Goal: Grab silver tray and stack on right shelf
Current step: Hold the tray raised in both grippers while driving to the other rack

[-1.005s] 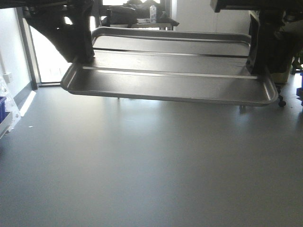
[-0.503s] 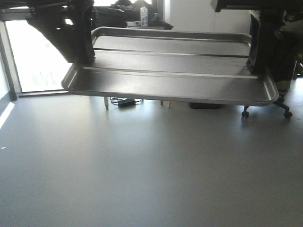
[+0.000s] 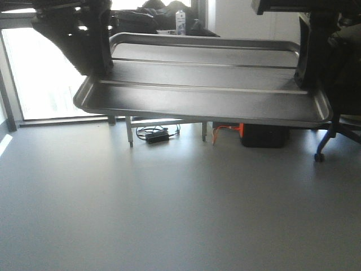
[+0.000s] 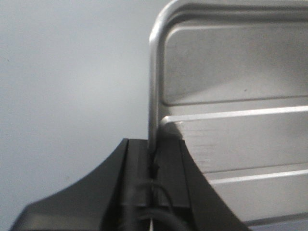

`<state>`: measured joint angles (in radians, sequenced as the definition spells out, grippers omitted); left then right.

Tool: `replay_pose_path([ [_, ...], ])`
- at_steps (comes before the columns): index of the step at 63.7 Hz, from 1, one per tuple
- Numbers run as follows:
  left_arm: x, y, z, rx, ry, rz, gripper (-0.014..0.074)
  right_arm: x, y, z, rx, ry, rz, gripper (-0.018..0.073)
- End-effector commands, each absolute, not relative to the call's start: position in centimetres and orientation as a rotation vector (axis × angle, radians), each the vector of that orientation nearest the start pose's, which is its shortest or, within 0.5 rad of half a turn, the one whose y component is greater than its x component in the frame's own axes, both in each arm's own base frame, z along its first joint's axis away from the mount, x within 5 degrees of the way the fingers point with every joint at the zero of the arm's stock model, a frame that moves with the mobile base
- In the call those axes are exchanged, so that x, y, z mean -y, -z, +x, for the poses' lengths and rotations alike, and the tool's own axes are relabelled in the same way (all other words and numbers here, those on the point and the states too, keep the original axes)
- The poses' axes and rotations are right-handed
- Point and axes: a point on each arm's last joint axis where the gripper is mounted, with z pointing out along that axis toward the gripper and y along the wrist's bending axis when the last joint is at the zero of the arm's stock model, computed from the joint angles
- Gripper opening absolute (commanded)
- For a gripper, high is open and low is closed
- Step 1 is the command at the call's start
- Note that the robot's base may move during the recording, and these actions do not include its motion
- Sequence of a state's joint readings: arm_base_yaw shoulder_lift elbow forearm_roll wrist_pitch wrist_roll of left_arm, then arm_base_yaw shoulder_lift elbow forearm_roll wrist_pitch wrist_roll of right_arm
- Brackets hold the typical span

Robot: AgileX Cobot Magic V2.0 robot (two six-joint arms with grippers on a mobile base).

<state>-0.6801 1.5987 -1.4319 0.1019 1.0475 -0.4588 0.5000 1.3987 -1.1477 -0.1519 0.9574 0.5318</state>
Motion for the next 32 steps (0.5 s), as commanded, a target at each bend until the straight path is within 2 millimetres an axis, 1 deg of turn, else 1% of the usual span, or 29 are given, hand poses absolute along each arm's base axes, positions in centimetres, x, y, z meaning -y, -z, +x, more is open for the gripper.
replay_pose_path([
  [1, 20.35, -35.18, 26.32, -2.578, 0.281, 0.340, -0.0093, -12.27, -32.87, 25.19, -2.574, -0.158, -0.070, 0.0058],
  [32, 20.35, -35.18, 26.32, -2.578, 0.281, 0.340, -0.0093, -12.27, -32.87, 25.19, -2.574, -0.158, -0.070, 0.0058],
])
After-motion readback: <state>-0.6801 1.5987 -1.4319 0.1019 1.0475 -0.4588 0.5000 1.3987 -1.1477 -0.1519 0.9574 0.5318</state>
